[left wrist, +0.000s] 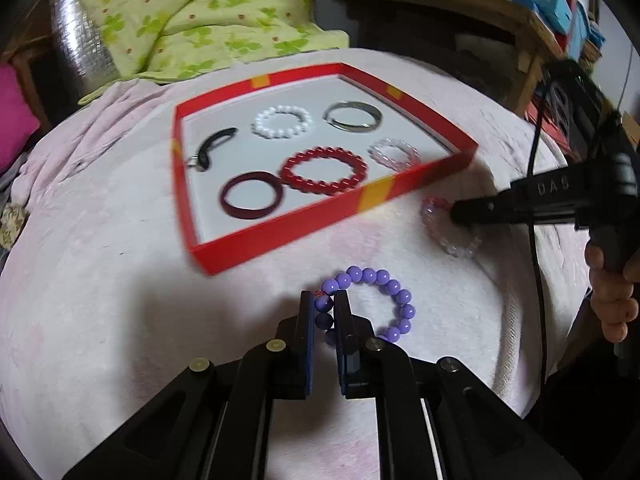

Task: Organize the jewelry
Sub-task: 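Grasp the pink crystal bracelet with the right tool while the left tool grasps the purple bead bracelet, then lift the purple bracelet with the left tool while the right tool lifts the pink bracelet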

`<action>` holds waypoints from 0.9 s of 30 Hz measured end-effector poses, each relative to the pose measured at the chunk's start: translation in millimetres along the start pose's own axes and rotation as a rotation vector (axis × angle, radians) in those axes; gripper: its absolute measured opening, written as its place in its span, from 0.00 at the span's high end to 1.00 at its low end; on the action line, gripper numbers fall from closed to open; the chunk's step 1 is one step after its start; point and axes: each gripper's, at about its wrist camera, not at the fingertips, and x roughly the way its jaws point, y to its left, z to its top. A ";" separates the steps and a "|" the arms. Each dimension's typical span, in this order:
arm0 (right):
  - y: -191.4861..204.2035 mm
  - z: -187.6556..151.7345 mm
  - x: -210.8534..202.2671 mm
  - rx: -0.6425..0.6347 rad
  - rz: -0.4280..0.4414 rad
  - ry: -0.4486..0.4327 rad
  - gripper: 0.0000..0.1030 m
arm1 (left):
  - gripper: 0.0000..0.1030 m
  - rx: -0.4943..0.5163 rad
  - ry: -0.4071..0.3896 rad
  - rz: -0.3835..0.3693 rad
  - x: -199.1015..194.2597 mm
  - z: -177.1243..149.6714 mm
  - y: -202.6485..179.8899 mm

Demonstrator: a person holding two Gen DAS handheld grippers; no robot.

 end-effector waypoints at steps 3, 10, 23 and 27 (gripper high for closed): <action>1.2 0.6 1.1 0.002 -0.004 -0.003 0.90 | 0.90 -0.017 -0.004 0.010 -3.6 -1.9 9.2; 2.0 1.4 2.3 -0.001 -0.008 -0.007 0.90 | 0.90 -0.050 0.008 0.047 -5.9 -12.0 32.7; 5.8 2.8 6.0 -0.011 -0.029 -0.023 0.90 | 0.90 -0.051 0.006 0.110 -11.5 -19.2 47.0; 6.2 3.0 6.8 -0.013 -0.030 -0.026 0.90 | 0.90 -0.043 0.004 0.133 -13.0 -21.2 49.4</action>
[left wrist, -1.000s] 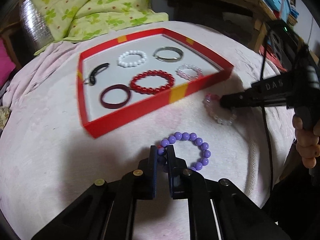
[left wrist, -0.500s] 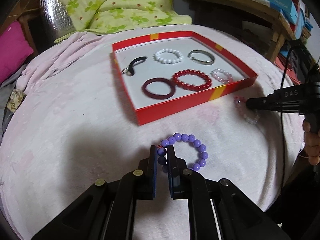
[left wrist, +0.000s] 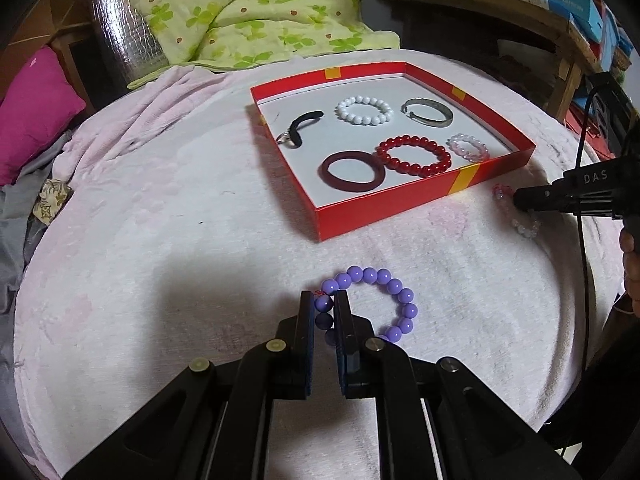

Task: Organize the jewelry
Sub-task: 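Lift the purple bracelet with the left tool while the right tool lifts the pink bracelet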

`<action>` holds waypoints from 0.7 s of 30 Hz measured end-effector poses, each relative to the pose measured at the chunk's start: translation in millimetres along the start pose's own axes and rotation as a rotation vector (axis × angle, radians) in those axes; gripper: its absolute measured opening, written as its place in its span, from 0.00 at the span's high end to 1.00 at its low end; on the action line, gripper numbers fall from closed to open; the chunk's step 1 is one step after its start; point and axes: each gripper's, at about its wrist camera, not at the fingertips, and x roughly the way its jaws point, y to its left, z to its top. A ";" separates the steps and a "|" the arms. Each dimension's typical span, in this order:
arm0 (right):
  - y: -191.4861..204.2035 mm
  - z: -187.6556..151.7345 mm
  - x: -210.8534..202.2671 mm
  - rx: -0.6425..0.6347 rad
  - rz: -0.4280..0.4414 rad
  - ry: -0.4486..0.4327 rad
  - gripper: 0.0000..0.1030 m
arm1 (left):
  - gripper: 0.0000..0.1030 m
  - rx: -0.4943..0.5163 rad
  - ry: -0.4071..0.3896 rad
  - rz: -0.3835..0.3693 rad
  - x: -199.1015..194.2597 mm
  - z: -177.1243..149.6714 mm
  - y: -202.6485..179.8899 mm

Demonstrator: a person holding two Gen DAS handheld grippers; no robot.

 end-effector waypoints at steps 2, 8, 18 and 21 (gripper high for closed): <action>0.1 0.1 0.3 0.001 0.000 -0.001 0.90 | 0.90 0.000 0.000 0.010 -0.3 -1.3 2.3; 0.3 0.8 0.6 0.003 0.000 -0.002 0.90 | 0.90 -0.003 0.007 0.040 0.9 -5.5 9.9; 2.4 2.0 2.0 -0.002 -0.010 -0.010 0.89 | 0.90 -0.026 0.044 0.083 11.1 -12.6 21.7; 3.4 1.7 2.2 -0.009 -0.015 -0.015 0.89 | 0.90 -0.028 0.049 0.073 12.4 -13.2 22.9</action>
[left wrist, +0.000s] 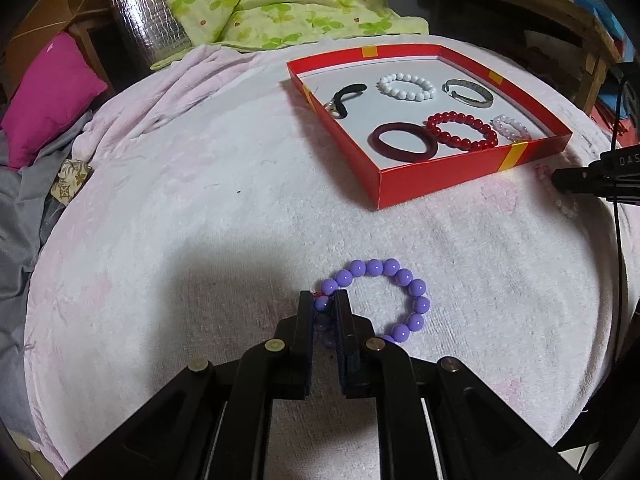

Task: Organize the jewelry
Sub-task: 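Lift the purple bracelet with the left tool while the right tool lifts the pink bracelet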

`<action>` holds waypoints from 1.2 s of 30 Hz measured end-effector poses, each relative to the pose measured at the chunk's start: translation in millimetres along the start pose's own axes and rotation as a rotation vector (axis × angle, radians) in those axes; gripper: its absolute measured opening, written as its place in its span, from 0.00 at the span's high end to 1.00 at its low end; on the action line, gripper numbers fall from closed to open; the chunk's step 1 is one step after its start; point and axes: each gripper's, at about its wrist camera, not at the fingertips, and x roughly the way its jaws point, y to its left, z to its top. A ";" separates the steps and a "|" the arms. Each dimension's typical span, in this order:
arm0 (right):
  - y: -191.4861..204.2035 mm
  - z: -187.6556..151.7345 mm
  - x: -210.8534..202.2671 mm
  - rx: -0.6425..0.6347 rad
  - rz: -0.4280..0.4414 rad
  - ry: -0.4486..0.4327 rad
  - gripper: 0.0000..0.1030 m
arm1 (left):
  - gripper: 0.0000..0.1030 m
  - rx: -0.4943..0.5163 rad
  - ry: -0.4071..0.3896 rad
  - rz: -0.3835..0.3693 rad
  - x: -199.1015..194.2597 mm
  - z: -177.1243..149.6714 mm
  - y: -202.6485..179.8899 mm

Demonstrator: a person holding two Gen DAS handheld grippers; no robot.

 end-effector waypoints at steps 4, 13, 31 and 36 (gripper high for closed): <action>0.1 0.1 0.7 0.000 0.003 -0.001 0.89 | 0.86 -0.020 0.008 -0.037 0.5 -0.8 4.8; -2.3 0.3 -0.8 0.007 0.017 0.005 0.89 | 0.45 -0.002 0.007 -0.161 -0.5 -3.0 -0.4; -7.4 -2.2 -4.7 -0.010 0.066 0.022 0.89 | 0.28 0.000 0.004 -0.091 -0.8 -5.5 -10.1; -6.5 -1.7 -4.3 -0.022 0.065 0.028 0.89 | 0.29 -0.007 0.025 -0.078 -0.7 -1.9 -11.2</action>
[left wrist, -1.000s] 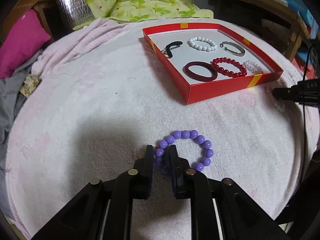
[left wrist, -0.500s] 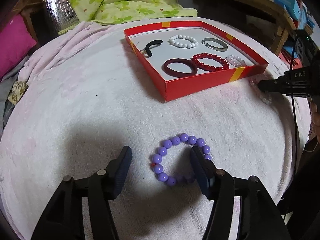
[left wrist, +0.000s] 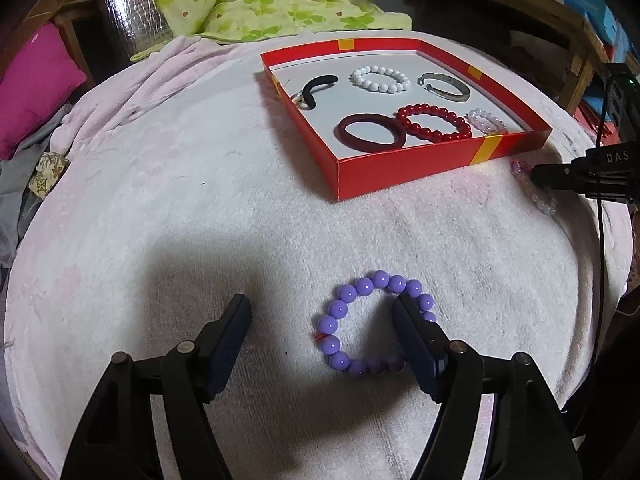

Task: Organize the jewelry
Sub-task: 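Lift the purple bracelet with the left tool while the right tool lifts the pink bracelet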

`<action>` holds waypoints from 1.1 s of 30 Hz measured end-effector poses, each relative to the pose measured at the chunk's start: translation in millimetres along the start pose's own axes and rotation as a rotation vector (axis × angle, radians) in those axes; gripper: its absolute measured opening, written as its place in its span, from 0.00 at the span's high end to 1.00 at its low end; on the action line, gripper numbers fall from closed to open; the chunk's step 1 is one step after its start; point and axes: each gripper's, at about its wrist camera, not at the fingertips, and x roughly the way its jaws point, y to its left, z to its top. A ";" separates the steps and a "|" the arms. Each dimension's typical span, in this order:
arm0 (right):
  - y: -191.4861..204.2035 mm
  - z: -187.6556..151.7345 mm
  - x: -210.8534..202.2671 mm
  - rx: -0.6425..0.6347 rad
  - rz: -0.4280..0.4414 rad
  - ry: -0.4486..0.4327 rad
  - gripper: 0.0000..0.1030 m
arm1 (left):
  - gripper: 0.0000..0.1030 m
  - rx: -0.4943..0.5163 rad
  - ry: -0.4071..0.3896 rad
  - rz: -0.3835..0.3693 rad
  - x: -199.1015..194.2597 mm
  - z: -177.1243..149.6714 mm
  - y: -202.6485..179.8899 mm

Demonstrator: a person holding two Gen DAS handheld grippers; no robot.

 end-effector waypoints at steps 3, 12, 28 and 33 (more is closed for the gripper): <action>1.6 0.3 0.2 -0.012 -0.006 0.002 0.89 | 0.55 -0.010 -0.009 -0.016 -3.5 -0.3 -2.3; 1.1 0.3 1.1 -0.009 -0.006 0.007 0.89 | 0.89 -0.020 -0.023 -0.046 -5.6 -1.1 -6.8; 19.7 -3.5 -3.6 -0.102 -0.009 -0.004 0.91 | 0.91 -0.037 -0.099 -0.080 -32.2 7.5 -8.2; 35.5 -8.2 -16.3 -0.154 0.028 -0.036 0.91 | 0.91 -0.043 -0.120 -0.086 -39.0 8.3 -6.1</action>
